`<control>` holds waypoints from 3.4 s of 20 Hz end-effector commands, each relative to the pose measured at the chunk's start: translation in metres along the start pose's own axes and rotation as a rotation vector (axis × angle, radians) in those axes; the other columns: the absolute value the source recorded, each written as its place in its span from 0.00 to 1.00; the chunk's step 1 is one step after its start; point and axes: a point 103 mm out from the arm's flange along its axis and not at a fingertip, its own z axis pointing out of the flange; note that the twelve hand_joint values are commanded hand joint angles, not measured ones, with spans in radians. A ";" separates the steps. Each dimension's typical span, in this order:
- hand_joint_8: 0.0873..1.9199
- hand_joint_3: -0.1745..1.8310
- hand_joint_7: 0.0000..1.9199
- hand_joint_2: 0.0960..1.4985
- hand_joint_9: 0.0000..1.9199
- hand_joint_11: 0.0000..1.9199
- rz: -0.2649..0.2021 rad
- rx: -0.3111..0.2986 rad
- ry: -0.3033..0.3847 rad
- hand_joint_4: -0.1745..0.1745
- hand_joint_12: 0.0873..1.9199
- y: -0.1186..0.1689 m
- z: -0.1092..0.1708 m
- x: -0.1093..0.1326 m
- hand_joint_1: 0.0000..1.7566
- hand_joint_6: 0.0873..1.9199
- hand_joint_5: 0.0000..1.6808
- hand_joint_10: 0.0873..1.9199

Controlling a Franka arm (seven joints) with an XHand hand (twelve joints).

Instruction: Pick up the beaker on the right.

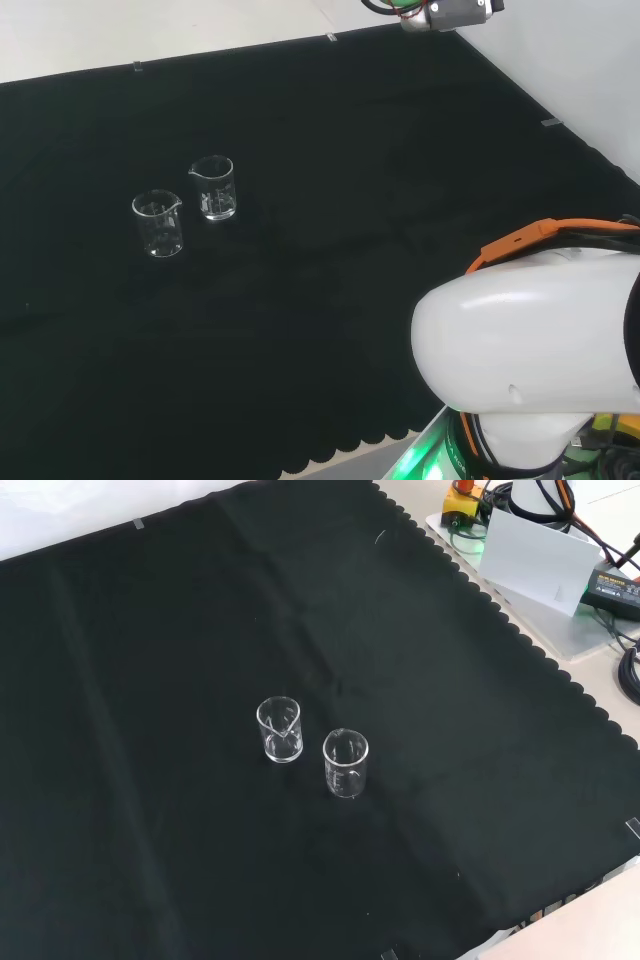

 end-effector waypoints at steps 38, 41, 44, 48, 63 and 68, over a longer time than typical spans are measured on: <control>0.00 0.19 0.12 0.78 0.19 0.00 0.102 0.066 0.015 0.44 0.40 0.034 0.016 -0.030 0.15 0.00 0.09 0.00; 0.00 0.19 0.12 0.77 0.19 0.00 0.073 0.068 0.037 0.44 0.40 0.063 0.038 -0.031 0.16 0.00 0.09 0.00; 0.00 0.19 0.13 0.76 0.19 0.00 0.050 0.054 0.054 0.44 0.41 0.088 0.054 -0.033 0.16 0.00 0.09 0.00; 0.00 0.19 0.13 0.73 0.20 0.00 0.015 0.053 0.126 0.45 0.44 0.112 0.081 -0.037 0.20 0.00 0.09 0.00; 0.14 0.35 0.08 0.53 0.10 0.00 -0.150 0.121 0.258 0.45 0.49 0.168 0.168 -0.024 0.33 0.00 0.10 0.29; 0.17 0.37 0.07 0.47 0.10 0.00 -0.197 0.142 0.287 0.44 0.49 0.180 0.188 -0.009 0.35 0.00 0.11 0.29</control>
